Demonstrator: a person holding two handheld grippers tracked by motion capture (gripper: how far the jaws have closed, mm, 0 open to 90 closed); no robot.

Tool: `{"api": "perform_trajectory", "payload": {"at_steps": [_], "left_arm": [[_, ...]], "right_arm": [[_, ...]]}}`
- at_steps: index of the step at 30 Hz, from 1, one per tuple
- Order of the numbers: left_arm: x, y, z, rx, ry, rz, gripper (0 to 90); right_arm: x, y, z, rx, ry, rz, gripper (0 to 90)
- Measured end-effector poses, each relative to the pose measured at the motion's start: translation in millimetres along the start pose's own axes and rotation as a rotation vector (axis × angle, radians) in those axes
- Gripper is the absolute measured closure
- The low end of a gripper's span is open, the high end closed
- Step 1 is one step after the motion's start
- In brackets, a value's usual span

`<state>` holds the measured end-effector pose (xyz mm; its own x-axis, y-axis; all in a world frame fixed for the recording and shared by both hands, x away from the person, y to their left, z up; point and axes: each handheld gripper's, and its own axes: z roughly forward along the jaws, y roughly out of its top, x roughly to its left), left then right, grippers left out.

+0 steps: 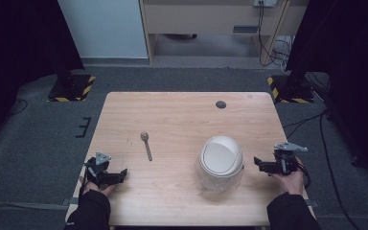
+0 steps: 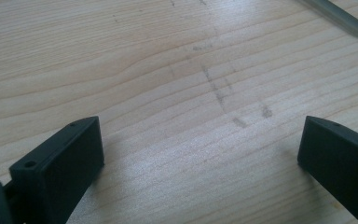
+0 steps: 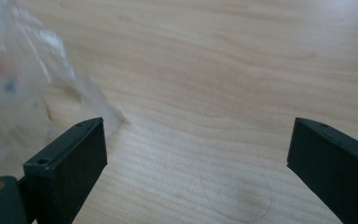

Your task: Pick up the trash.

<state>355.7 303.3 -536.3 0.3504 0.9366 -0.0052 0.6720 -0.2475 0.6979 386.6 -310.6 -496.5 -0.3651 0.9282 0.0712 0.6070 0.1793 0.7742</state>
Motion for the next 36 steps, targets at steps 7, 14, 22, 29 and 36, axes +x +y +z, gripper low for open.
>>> {"api": "perform_trajectory", "payload": {"at_steps": [7,14,22,29,36], "left_arm": [[3.3,2.6,2.6,0.000,-0.004,0.005,0.0],[3.1,2.8,2.8,0.001,-0.002,0.004,0.0],[2.9,3.7,3.6,0.002,0.003,0.002,0.0],[2.2,4.4,4.2,0.002,0.007,-0.004,0.0],[0.2,5.0,4.9,0.001,0.023,-0.020,0.0]], "right_arm": [[4.5,11.7,-20.6,-0.118,-0.001,0.040,5.9],[12.8,27.4,-45.5,-0.210,-0.028,0.062,4.0],[29.0,41.1,-69.6,-0.274,-0.042,0.029,3.3],[52.5,55.4,-85.7,-0.332,0.000,-0.015,3.1],[79.0,65.7,-92.0,-0.356,0.060,-0.043,3.0]]}}
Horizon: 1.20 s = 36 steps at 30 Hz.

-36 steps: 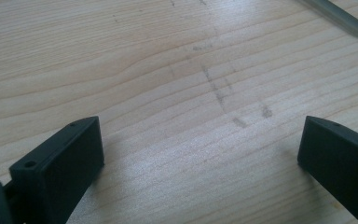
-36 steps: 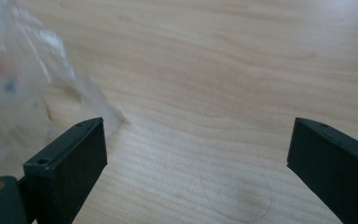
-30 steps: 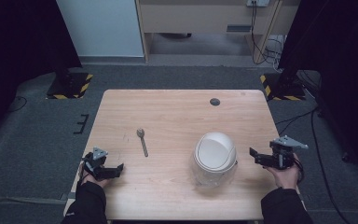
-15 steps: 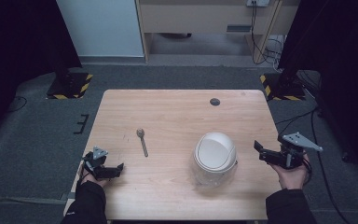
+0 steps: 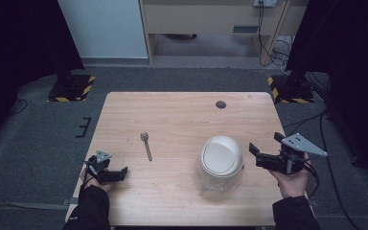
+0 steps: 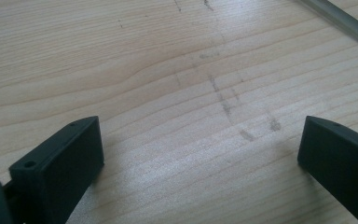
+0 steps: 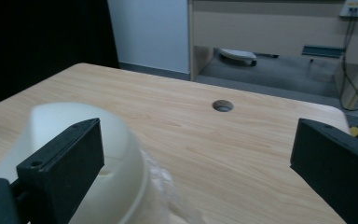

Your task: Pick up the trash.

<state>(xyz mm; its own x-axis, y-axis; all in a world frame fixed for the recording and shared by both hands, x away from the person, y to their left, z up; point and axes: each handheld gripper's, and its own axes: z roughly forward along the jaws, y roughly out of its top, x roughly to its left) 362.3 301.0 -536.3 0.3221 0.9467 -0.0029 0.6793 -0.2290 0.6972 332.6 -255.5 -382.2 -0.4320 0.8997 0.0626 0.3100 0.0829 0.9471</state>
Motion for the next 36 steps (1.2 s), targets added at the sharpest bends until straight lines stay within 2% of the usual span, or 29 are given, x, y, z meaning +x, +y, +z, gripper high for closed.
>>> {"api": "perform_trajectory", "payload": {"at_steps": [1,2,6,14,19,23,25,32,36], "left_arm": [[-0.4,0.1,0.1,0.000,0.003,-0.003,0.0],[-0.4,0.1,0.1,0.000,0.003,-0.003,0.0],[-0.8,0.1,0.1,0.001,0.004,-0.004,0.0],[-0.9,0.1,0.1,0.001,0.005,-0.005,0.0],[-1.0,0.1,0.0,0.001,0.004,-0.004,0.0],[-1.0,0.0,0.0,0.001,0.004,-0.004,0.0],[-1.1,0.0,0.0,0.001,0.004,-0.004,0.0],[-1.1,0.0,0.0,0.001,0.004,-0.004,0.0],[-0.4,-0.3,-0.2,-0.001,-0.003,0.001,0.0]], "right_arm": [[7.5,1.5,1.6,-0.005,0.029,0.005,3.0],[7.5,1.5,1.6,-0.005,0.029,0.005,3.0],[26.2,0.9,8.8,0.003,0.080,-0.012,2.4],[45.1,-10.8,24.0,0.066,0.071,-0.061,0.4],[50.2,-16.8,28.9,0.081,0.098,-0.059,0.4],[53.1,-24.7,34.2,0.135,0.080,-0.099,0.5],[53.6,-29.3,38.1,0.159,0.088,-0.096,0.6],[52.6,-35.2,42.0,0.185,0.094,-0.083,0.5],[50.9,-36.7,42.2,0.183,0.096,-0.058,0.5]]}}
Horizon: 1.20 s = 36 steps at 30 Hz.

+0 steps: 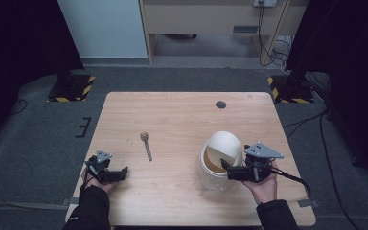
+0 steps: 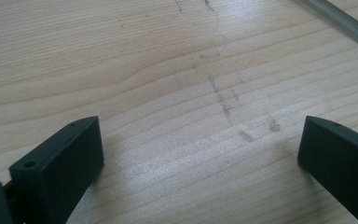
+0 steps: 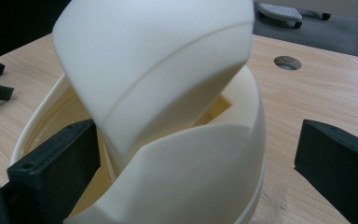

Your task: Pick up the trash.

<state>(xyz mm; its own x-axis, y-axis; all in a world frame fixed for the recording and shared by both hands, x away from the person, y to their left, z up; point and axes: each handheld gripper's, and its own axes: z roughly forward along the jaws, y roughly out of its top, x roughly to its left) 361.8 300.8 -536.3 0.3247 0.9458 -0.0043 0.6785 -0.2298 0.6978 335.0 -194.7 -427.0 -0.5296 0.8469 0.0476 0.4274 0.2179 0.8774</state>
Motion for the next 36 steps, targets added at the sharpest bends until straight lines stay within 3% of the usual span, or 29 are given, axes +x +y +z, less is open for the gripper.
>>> {"api": "perform_trajectory", "payload": {"at_steps": [3,9,11,13,15,21,28,34,36], "left_arm": [[2.1,-1.3,-1.2,-0.003,-0.019,0.014,0.0],[3.2,-2.2,-3.0,-0.007,-0.021,0.017,1.6],[3.8,-1.2,-5.0,-0.003,-0.019,-0.001,7.2],[4.6,0.8,-8.4,0.000,-0.028,-0.045,11.6],[4.6,1.5,-9.4,-0.001,-0.030,-0.055,13.4],[2.9,8.7,-19.8,-0.096,-0.034,-0.062,18.4],[1.7,10.3,-21.4,-0.114,-0.042,-0.066,18.4],[0.0,14.0,-26.4,-0.157,-0.054,-0.075,20.1],[-3.2,18.8,-31.0,-0.200,-0.069,-0.085,21.4]], "right_arm": [[-0.6,-1.8,1.3,0.010,-0.014,0.036,0.7],[-0.1,-2.3,2.8,0.017,-0.006,0.043,1.5],[-1.6,-0.8,-0.8,0.001,0.004,0.044,1.7],[-3.3,1.6,-5.1,-0.022,0.024,0.050,2.5],[-4.3,2.8,-7.4,-0.034,0.032,0.048,2.3],[-11.5,10.6,-23.4,-0.133,0.073,0.063,2.3],[-19.6,15.4,-34.2,-0.191,0.070,0.083,2.7],[-25.7,17.6,-40.0,-0.233,0.036,0.074,3.9],[-31.0,18.2,-44.6,-0.253,-0.006,0.060,4.4]]}}
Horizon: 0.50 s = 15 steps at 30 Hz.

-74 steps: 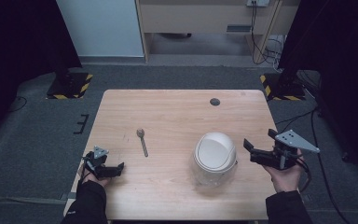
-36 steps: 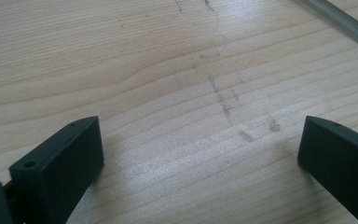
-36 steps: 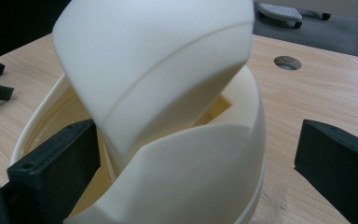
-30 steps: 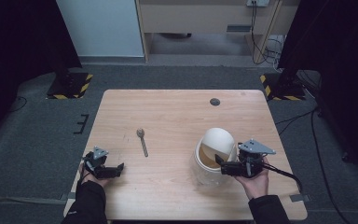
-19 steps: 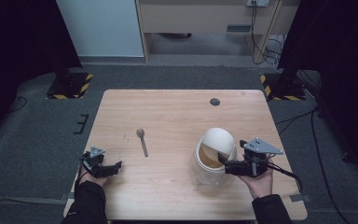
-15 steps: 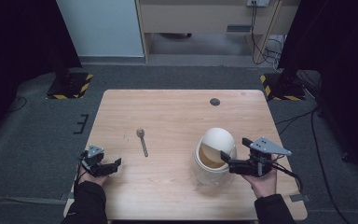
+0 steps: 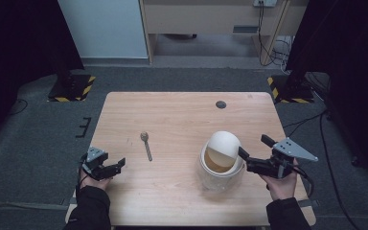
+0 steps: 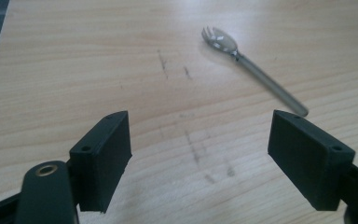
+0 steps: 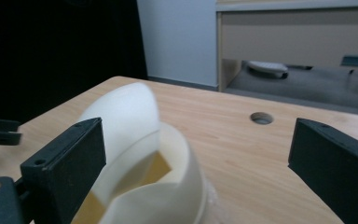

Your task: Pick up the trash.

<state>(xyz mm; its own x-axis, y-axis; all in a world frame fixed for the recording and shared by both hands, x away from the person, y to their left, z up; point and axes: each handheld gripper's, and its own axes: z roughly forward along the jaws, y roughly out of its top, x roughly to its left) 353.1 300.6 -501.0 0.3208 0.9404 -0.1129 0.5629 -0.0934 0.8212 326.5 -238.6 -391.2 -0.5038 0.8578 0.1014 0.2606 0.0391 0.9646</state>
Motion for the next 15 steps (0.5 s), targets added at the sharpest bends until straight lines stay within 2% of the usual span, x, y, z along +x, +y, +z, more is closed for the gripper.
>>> {"api": "perform_trajectory", "payload": {"at_steps": [1,4,5,8,10,11,12,15], "left_arm": [[0.0,0.0,0.0,0.000,0.000,0.000,21.9],[-8.7,7.6,-2.6,-0.054,-0.018,0.005,23.8],[-8.7,7.6,-2.6,-0.054,-0.018,0.005,24.3],[-15.6,13.0,-0.1,-0.074,-0.019,0.018,24.5],[-22.4,18.9,6.1,-0.082,-0.012,0.029,26.1],[-22.4,18.9,6.1,-0.082,-0.012,0.029,26.8],[-24.3,21.2,9.1,-0.086,-0.008,0.032,27.6],[-31.1,27.6,21.2,-0.088,-0.002,0.046,29.0]], "right_arm": [[0.0,0.0,0.0,0.000,0.000,0.000,4.4],[-10.5,-2.7,-2.3,0.003,-0.055,-0.019,4.6],[-10.5,-2.7,-2.3,0.003,-0.055,-0.019,4.6],[-20.5,-7.2,-3.0,0.013,-0.096,-0.021,5.0],[-31.2,-12.6,-3.3,0.030,-0.136,-0.020,5.7],[-31.2,-12.6,-3.3,0.030,-0.136,-0.020,5.7],[-37.7,-16.3,-3.4,0.046,-0.164,-0.023,6.0],[-43.9,-20.5,-3.3,0.062,-0.189,-0.030,6.1]]}}
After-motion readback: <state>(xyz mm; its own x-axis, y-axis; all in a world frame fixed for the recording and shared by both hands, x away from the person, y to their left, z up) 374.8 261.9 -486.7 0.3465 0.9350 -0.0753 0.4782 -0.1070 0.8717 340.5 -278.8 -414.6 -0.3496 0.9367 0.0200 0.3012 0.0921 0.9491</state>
